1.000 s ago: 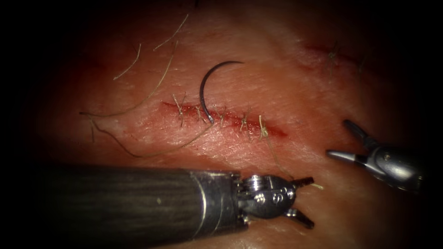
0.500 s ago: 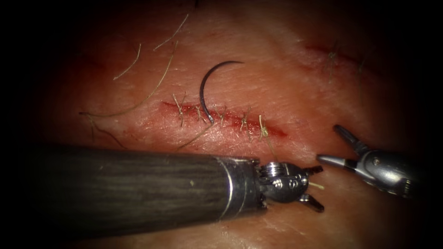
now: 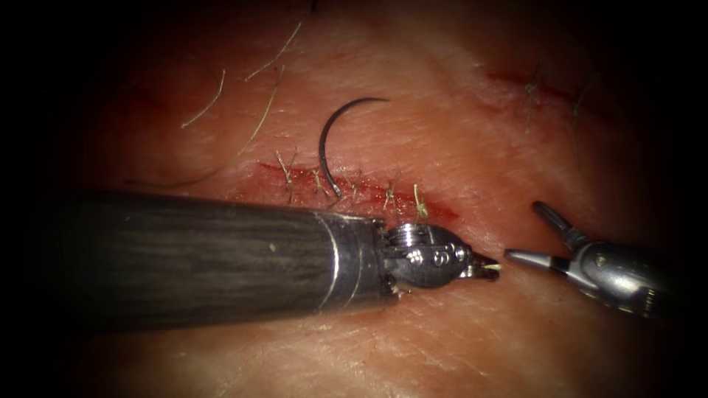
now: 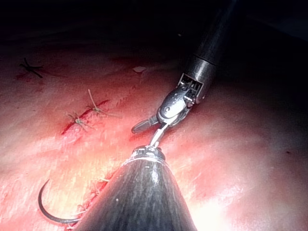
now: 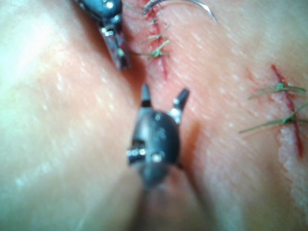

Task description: Wound Closure

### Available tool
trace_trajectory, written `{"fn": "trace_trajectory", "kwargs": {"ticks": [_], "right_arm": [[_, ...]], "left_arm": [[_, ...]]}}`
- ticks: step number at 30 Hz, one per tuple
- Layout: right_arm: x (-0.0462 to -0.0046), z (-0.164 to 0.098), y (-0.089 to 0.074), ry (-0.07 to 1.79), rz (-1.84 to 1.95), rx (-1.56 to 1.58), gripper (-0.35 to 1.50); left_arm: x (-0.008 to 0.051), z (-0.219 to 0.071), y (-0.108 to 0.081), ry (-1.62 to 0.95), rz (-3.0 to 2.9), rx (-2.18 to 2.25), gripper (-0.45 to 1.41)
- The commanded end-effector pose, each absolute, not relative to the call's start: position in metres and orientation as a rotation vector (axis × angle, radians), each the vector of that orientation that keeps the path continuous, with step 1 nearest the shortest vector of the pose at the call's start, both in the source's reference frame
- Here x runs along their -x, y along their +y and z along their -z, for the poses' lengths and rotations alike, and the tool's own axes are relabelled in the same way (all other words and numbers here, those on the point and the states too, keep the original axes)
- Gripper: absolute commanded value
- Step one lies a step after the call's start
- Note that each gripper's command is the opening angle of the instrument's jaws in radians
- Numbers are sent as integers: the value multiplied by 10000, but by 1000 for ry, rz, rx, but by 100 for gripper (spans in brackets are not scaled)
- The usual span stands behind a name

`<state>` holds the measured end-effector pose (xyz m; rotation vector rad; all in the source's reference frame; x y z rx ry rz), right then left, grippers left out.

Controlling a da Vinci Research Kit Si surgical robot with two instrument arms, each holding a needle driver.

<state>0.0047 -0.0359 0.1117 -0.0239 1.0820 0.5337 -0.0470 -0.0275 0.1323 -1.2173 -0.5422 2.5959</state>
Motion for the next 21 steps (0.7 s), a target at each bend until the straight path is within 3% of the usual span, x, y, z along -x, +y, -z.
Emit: {"fn": "trace_trajectory", "kwargs": {"ticks": [1, 12, 21], "right_arm": [[-58, -1127, -363, 1103, -501, 15, 118], [-138, -1163, -370, 1277, -236, 211, 131], [-160, -1168, -376, 1295, -185, 229, 130]], "left_arm": [[469, -1323, -274, -533, -2579, 1235, -45], [428, -1330, -268, -536, -2502, 1308, -45], [410, -1343, -269, -548, -2500, 1305, -45]]}}
